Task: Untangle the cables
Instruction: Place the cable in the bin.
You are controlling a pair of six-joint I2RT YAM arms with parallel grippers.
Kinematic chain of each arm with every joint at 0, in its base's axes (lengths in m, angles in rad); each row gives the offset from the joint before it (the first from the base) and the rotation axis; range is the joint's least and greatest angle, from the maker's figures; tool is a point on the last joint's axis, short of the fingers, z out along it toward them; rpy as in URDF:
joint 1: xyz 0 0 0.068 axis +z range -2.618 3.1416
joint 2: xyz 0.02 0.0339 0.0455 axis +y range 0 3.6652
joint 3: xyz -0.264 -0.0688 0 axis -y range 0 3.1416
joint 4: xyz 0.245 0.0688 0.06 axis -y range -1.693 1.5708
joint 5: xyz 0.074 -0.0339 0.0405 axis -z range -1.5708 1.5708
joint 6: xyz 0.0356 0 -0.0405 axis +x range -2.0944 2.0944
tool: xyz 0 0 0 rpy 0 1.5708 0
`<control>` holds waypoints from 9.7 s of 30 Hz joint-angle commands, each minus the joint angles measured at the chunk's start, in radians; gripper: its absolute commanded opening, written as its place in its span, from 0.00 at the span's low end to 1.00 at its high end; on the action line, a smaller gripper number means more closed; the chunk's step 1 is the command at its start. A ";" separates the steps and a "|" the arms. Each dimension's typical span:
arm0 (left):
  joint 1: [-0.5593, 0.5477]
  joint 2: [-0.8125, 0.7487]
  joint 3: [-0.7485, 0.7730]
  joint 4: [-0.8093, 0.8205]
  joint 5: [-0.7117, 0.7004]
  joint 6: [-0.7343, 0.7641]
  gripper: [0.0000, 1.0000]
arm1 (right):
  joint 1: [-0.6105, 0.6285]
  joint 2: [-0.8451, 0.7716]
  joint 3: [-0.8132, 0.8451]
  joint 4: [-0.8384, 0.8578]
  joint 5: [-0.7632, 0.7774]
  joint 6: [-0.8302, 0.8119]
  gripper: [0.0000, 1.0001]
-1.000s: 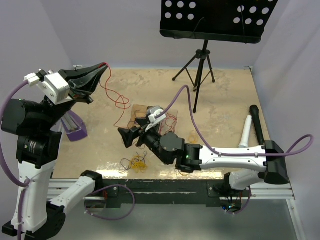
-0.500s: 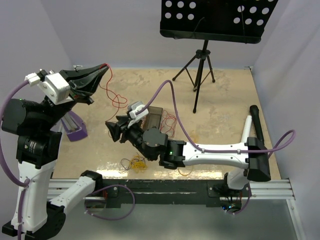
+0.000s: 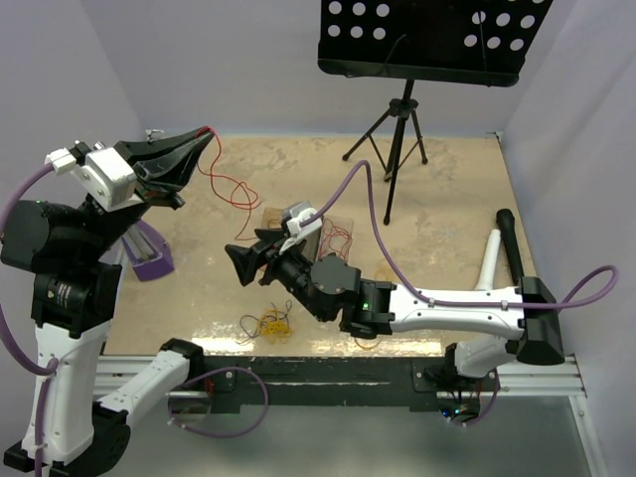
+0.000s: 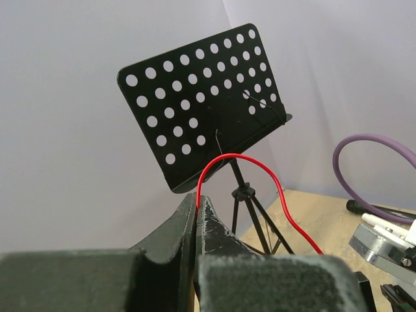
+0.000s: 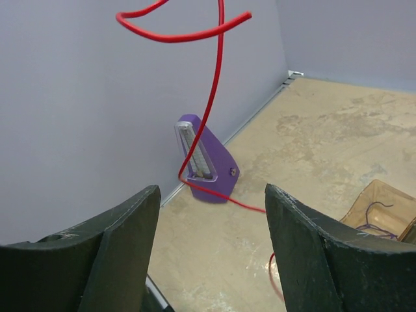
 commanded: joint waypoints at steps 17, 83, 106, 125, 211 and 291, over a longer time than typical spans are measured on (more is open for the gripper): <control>0.003 -0.068 -0.194 -0.031 -0.096 -0.074 0.00 | -0.035 -0.120 0.061 -0.070 0.191 -0.001 0.00; -0.011 -0.099 -0.513 -0.253 0.135 0.176 0.69 | -0.280 -0.195 -0.142 -0.289 0.183 0.194 0.00; -0.008 -0.108 -0.518 -0.259 0.122 0.191 0.68 | -0.320 -0.156 -0.228 -0.288 0.171 0.283 0.00; -0.011 -0.110 -0.525 -0.264 0.113 0.211 0.68 | -0.382 0.053 -0.209 -0.386 0.111 0.432 0.00; -0.009 -0.091 -0.509 -0.259 0.098 0.227 0.69 | -0.808 0.193 -0.180 -0.525 -0.271 0.528 0.74; -0.009 -0.099 -0.518 -0.238 0.092 0.219 0.69 | -0.589 0.383 -0.088 -0.640 -0.165 0.640 0.15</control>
